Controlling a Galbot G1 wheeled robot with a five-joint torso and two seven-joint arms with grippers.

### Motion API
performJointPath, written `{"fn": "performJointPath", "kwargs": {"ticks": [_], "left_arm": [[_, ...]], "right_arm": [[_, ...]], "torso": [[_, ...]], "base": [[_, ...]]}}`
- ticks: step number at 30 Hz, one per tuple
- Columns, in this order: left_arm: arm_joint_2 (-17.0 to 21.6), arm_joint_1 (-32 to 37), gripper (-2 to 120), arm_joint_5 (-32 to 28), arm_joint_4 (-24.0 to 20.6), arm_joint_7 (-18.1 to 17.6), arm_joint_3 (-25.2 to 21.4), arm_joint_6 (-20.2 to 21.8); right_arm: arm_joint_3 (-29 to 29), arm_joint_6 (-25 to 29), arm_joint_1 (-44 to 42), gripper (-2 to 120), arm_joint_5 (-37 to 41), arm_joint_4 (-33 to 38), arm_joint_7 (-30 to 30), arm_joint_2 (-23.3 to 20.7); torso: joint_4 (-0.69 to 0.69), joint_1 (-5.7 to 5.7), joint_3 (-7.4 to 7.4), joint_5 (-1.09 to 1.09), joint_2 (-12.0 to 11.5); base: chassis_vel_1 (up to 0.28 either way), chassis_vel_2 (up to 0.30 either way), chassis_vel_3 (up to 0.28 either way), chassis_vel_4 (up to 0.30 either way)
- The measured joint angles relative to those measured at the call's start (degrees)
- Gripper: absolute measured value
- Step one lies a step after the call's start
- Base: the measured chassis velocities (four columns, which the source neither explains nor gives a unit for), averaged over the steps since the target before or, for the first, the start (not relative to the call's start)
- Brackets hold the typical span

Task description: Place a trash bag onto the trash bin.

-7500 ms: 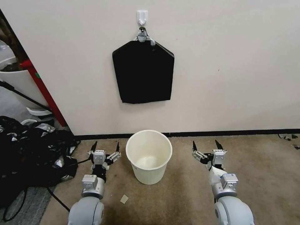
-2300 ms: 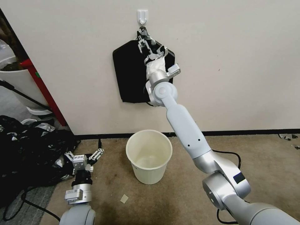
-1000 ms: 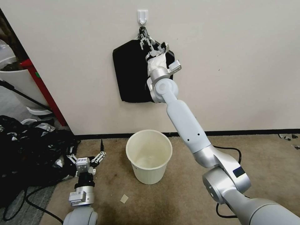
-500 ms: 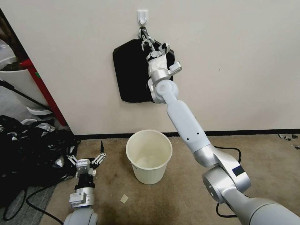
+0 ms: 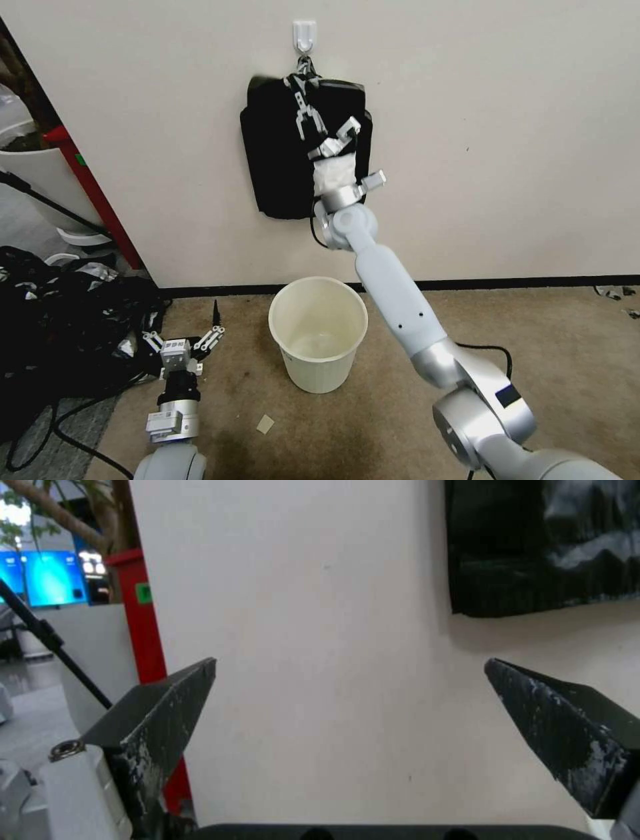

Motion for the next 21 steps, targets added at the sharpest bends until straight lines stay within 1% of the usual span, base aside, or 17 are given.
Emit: {"fn": "performJointPath", "kwargs": {"ticks": [5, 7, 8, 10, 11, 14, 18, 21], "left_arm": [[0.1, -0.2, 100, 0.0, 0.3, 0.0, 0.0, -0.1], [0.2, -0.5, 100, -0.1, 1.0, 0.0, 0.1, -0.3], [0.2, -0.5, 100, -0.1, 1.0, 0.0, 0.1, -0.3], [0.3, -0.7, 100, -0.1, 1.5, 0.0, 0.1, -0.4], [0.3, -0.7, 100, -0.1, 1.5, 0.0, 0.1, -0.4], [0.4, -1.1, 100, -0.2, 2.1, -0.1, 0.2, -0.6], [0.5, -1.6, 100, -0.3, 2.6, -0.1, 0.1, -0.6], [1.0, -2.7, 100, -1.6, 3.2, -0.1, 0.2, -0.6]], "right_arm": [[0.4, -0.7, -2.1, 0, 0.0, 1.7, -2.0, 0.0], [1.0, -1.7, -5.6, 0, 0.2, 4.5, -5.0, -0.4], [1.0, -1.7, -5.6, 0, 0.2, 4.5, -5.0, -0.4], [1.3, -2.9, -8.7, 0, 0.2, 6.3, -8.1, -1.4], [1.3, -2.9, -8.7, 0, 0.2, 6.3, -8.1, -1.4], [1.5, -4.3, -12.4, 0, 0.1, 8.7, -12.1, -2.5], [1.7, -5.1, -14.2, 0, -0.4, 9.7, -14.3, -3.1], [1.9, -5.9, -16.0, 0, -1.0, 10.6, -16.7, -3.8]], "torso": [[-0.01, 0.0, 0.0, 0.0, 0.0], [0.0, 0.0, 0.0, 0.0, 0.0], [0.0, 0.0, 0.0, 0.0, 0.0], [-0.01, 0.0, 0.0, 0.0, 0.0], [-0.01, 0.0, 0.0, 0.0, 0.0], [-0.01, 0.0, 0.0, 0.0, 0.0], [-0.01, 0.0, 0.0, 0.0, 0.0], [-0.01, 0.0, 0.0, 0.0, 0.0]], "base": [[0.0, 0.0, 0.0, 0.0], [0.0, 0.0, 0.0, 0.0], [0.0, 0.0, 0.0, 0.0], [0.0, 0.0, 0.0, 0.0], [0.0, 0.0, 0.0, 0.0], [0.0, 0.0, 0.0, 0.0], [0.0, 0.0, 0.0, 0.0], [0.0, 0.0, 0.0, 0.0]]}}
